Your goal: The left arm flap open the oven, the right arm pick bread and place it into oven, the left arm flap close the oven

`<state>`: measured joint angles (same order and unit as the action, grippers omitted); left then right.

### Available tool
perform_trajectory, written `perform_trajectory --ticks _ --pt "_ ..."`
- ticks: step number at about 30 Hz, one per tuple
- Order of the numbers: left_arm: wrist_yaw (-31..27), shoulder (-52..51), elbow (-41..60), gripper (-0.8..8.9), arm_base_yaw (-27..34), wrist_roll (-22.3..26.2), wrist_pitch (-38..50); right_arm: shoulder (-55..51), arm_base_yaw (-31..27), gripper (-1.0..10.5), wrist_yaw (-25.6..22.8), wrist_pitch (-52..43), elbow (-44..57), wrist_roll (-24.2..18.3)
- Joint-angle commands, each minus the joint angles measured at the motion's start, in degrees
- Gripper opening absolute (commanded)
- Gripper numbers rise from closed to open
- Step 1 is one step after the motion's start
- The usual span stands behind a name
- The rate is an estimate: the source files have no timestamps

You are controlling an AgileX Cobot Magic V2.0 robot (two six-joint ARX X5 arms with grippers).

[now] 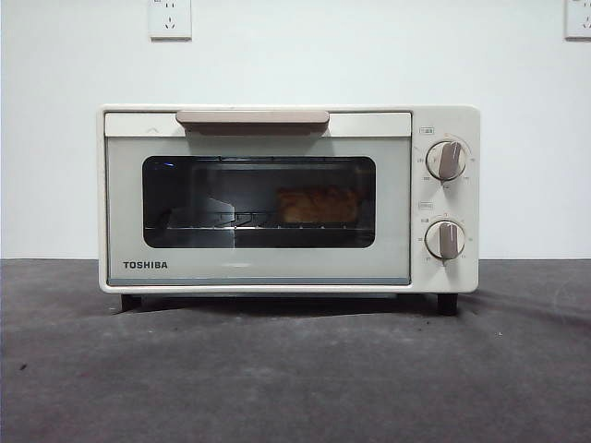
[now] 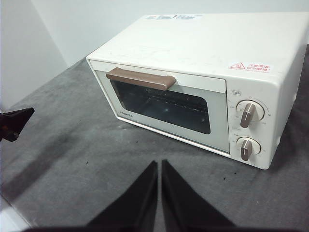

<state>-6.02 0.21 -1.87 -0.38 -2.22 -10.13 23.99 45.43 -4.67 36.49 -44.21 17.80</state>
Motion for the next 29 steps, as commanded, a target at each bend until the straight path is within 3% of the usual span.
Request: perform_trajectory --ticks 1,5,12,15,18,22,29 --pt "0.26 -0.02 1.11 0.2 0.04 0.5 -0.39 0.13 0.52 0.1 -1.27 -0.87 -0.9 -0.7" --pt "0.26 -0.02 1.11 0.2 0.04 0.5 -0.39 -0.31 -1.16 0.1 -9.68 -1.4 0.11 -1.81" --pt "0.26 -0.02 1.11 0.2 0.04 0.5 -0.42 -4.37 -16.94 0.1 -12.0 -6.99 13.99 -6.14" --pt "0.26 -0.02 1.11 0.2 0.04 0.5 -0.42 -7.87 -24.28 0.1 -10.6 -12.85 23.06 -8.55" --pt "0.26 -0.02 1.11 0.2 0.04 0.5 -0.42 -12.35 -30.62 0.1 -4.72 -22.45 32.92 -11.06" --pt "0.24 -0.02 1.11 0.2 0.04 0.5 -0.42 -16.92 -35.76 0.1 -0.66 -32.06 42.18 -12.28" --pt "0.24 -0.02 1.09 0.2 0.04 0.48 -0.52 -22.14 -39.08 0.1 2.23 -29.62 43.63 -16.83"
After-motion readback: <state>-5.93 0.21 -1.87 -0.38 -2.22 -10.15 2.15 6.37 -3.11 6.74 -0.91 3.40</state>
